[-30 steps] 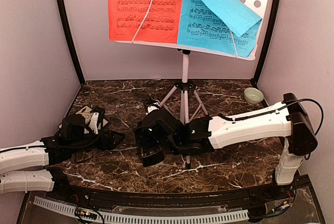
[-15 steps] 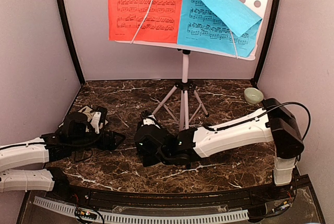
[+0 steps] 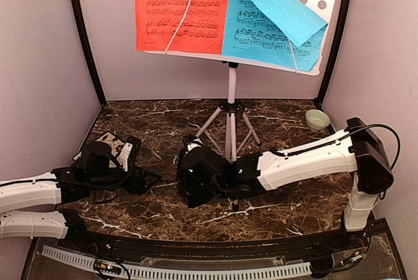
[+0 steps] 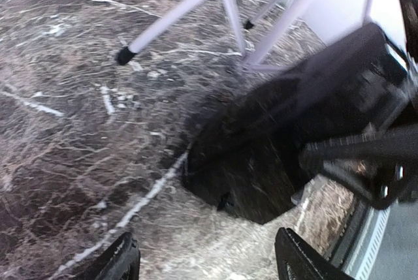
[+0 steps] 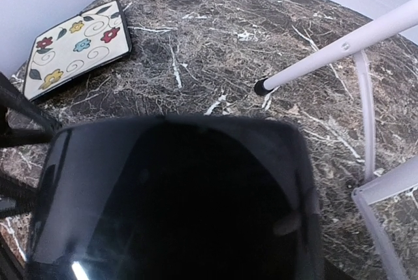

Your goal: Set up the instrument practice props

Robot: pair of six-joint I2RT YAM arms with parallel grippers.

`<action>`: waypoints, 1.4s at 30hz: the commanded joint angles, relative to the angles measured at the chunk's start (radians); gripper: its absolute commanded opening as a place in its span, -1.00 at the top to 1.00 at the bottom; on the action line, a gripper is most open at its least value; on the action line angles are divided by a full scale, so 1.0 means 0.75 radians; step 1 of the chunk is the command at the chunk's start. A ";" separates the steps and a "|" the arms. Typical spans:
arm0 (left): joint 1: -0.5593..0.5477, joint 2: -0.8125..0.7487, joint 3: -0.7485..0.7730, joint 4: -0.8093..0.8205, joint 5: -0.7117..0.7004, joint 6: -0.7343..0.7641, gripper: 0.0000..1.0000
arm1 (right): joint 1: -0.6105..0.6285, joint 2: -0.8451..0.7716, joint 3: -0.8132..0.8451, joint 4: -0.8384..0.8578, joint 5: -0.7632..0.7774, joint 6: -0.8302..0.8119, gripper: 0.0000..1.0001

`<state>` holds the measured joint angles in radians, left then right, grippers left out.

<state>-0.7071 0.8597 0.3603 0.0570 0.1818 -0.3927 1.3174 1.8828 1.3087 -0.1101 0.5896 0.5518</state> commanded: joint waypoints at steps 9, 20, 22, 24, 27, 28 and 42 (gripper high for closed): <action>-0.211 -0.229 0.051 -0.010 -0.082 0.162 -0.46 | -0.115 -0.497 -0.155 0.383 -0.392 -0.242 0.61; -0.381 -0.307 0.179 -0.214 -0.145 0.480 -0.78 | -0.166 -0.760 -0.366 0.502 -0.756 -0.373 0.86; -0.388 -0.314 0.194 -0.216 -0.118 0.509 -0.91 | -0.173 -0.788 -0.393 0.521 -0.810 -0.378 0.90; -0.400 -0.297 0.214 -0.224 -0.091 0.529 -0.97 | -0.178 -0.810 -0.419 0.541 -0.852 -0.378 0.93; -0.436 -0.262 0.239 -0.216 -0.082 0.542 -0.98 | -0.180 -0.826 -0.442 0.574 -0.904 -0.370 0.99; -0.453 -0.250 0.243 -0.208 -0.088 0.549 -0.98 | -0.181 -0.827 -0.444 0.579 -0.915 -0.369 1.00; -0.717 -0.034 0.336 -0.144 -0.427 0.564 -0.97 | -0.195 -0.820 -0.462 0.636 -0.940 -0.314 1.00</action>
<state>-1.2160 0.8051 0.5720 -0.0792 -0.0250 0.0280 1.1820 1.3087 0.9432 0.1867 -0.1127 0.2890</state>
